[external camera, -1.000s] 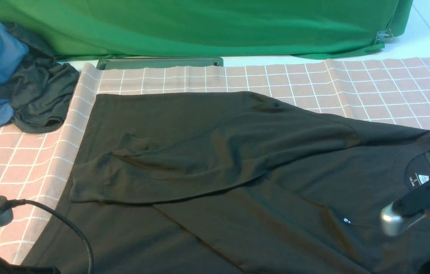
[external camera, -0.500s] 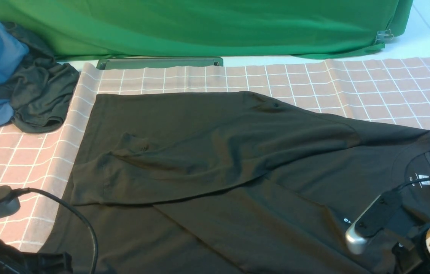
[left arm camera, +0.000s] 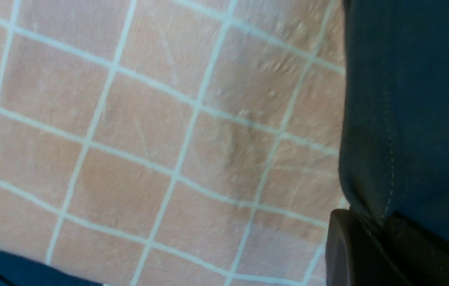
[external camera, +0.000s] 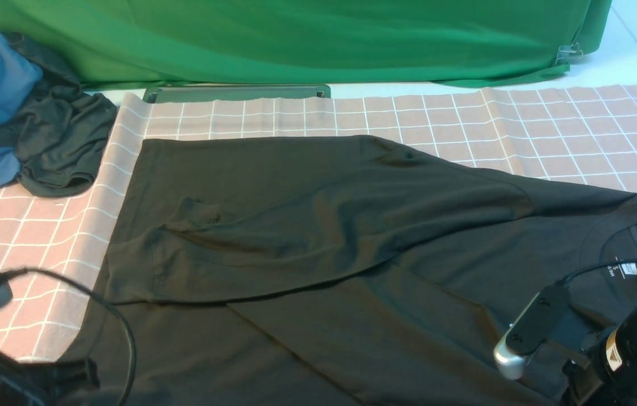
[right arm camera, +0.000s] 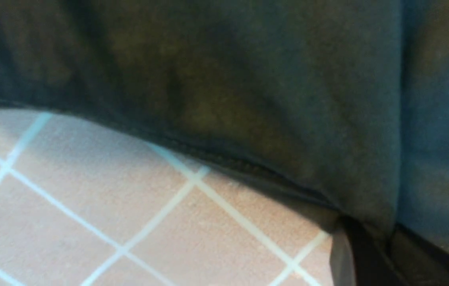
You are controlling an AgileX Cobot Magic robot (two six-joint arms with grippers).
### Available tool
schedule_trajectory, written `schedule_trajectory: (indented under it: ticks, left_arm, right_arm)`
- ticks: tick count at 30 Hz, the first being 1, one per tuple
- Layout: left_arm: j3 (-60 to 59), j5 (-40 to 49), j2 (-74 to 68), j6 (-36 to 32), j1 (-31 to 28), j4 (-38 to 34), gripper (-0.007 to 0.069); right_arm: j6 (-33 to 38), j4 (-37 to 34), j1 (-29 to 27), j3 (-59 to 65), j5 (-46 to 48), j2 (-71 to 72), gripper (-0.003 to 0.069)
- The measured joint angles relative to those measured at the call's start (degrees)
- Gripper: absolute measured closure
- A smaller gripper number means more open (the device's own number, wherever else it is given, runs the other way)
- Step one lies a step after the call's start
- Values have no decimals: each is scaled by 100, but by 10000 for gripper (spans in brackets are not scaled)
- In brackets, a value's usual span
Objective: Fold a long-sleeved shirt over a pink coffee tablecloth.
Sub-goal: 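Fold the black garment in half by bringing its near edge over to the far edge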
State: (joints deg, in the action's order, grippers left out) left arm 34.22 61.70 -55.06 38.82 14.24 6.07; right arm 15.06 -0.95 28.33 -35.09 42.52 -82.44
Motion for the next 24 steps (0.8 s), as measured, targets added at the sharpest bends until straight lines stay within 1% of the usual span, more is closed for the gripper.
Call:
schedule_trajectory:
  ticks: [5,9,11,15,16,17,21,24]
  left_arm:
    - [444,4,-246,13,-42,23,594]
    - [926,-24,-689,-50,-403,-43,594]
    - [1194,-74,-933,-222,-650,-159,594]
    - [1956,-178,-1628,-777,-1285,-639,594]
    - [1993,-187,-1663,-819,-1313,-658,594]
    - [2255,-241,-1911,-958,-1481,-789,594]
    - [2933,-307,-2591,-1198,-1782,-1037,594]
    - [3411,-313,-3202,-1257,-1847,-1111,594]
  right_arm:
    - [0,57,0,-370,474,112,604]
    - [0,95,-130,-656,610,124,604]
    - [0,95,-317,-858,688,124,604]
    - [21,95,-865,-1455,734,106,604]
    - [20,95,-892,-1489,734,98,604]
    - [54,95,-1100,-1781,756,28,606]
    - [171,16,-1468,-2471,821,-386,606]
    - [173,-29,-1622,-2980,836,-981,606]
